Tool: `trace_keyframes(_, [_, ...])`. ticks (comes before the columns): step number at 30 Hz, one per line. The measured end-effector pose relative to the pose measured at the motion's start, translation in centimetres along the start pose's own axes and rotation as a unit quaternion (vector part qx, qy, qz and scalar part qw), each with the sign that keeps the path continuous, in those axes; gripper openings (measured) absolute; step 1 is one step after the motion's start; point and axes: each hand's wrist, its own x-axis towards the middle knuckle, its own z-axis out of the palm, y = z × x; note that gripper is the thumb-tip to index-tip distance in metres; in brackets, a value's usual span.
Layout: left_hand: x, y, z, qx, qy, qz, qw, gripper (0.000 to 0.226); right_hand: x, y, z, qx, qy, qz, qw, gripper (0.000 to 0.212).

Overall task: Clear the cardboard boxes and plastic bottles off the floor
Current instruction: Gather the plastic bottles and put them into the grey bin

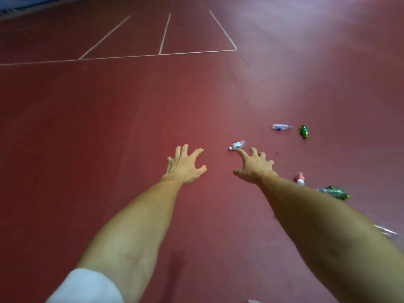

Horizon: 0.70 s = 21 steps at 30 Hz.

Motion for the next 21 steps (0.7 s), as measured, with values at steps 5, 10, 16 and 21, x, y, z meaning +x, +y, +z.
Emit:
trace_keyframes(5, [12.7, 4.3, 0.2, 0.012, -0.009, 0.048, 0.999, 0.064, 10.7, 4.8, -2.0, 0.013, 0.009, 0.041, 0.999, 0.074])
trace_keyframes(10, [25.3, 8.7, -0.3, 0.036, -0.007, 0.065, 0.997, 0.064, 22.6, 9.0, -4.9, 0.020, 0.009, 0.042, 0.999, 0.078])
trace_keyframes(16, [38.3, 14.1, -2.4, 0.026, -0.009, 0.101, 0.995, 0.064, 34.3, 13.7, -10.1, 0.026, 0.014, 0.065, 0.997, 0.076])
trace_keyframes(21, [49.8, 16.5, -2.9, 0.001, -0.023, 0.117, 0.993, 0.062, 45.0, 16.1, -12.4, 0.031, 0.017, 0.083, 0.996, 0.078])
